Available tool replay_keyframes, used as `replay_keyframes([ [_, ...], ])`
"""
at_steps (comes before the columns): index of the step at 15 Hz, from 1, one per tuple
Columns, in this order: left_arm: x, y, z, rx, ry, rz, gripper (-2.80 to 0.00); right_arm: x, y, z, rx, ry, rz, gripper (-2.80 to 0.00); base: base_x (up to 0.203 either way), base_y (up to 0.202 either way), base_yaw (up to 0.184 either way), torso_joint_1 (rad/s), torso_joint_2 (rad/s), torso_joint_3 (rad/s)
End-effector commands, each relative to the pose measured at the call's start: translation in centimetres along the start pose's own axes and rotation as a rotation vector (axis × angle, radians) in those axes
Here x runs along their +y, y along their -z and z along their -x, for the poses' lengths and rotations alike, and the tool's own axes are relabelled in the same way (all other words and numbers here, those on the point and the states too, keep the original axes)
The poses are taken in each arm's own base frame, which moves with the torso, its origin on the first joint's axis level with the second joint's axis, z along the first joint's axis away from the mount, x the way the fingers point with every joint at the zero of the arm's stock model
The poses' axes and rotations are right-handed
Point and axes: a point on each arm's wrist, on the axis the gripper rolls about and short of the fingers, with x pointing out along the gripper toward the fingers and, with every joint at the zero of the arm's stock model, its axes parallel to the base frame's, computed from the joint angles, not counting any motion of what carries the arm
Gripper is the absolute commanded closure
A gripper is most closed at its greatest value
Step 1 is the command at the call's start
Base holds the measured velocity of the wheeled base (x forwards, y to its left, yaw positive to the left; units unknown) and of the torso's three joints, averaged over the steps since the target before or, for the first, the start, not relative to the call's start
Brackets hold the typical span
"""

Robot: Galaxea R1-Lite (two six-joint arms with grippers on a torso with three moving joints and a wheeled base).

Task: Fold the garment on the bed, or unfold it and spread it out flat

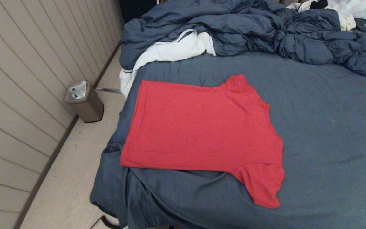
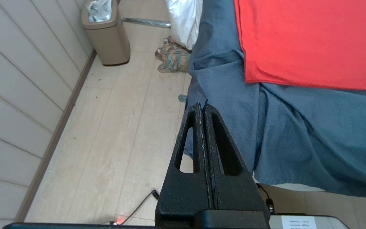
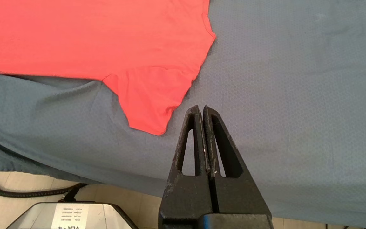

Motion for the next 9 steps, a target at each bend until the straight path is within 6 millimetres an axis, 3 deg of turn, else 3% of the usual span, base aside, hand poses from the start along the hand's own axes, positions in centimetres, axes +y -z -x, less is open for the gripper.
replay_keyframes([
  [1,0.0,-0.01,-0.02,0.002,-0.001,0.0,0.0,0.0,0.0,0.0,0.0,0.0,-0.002,0.0,0.0,0.0,0.0,0.0,0.0,0.0],
  [9,0.0,-0.01,-0.02,0.002,-0.001,0.002,0.0,0.0,-0.02,0.0,-0.002,-0.003,0.009,0.0,0.0,0.0,0.0,0.0,0.0,0.0],
])
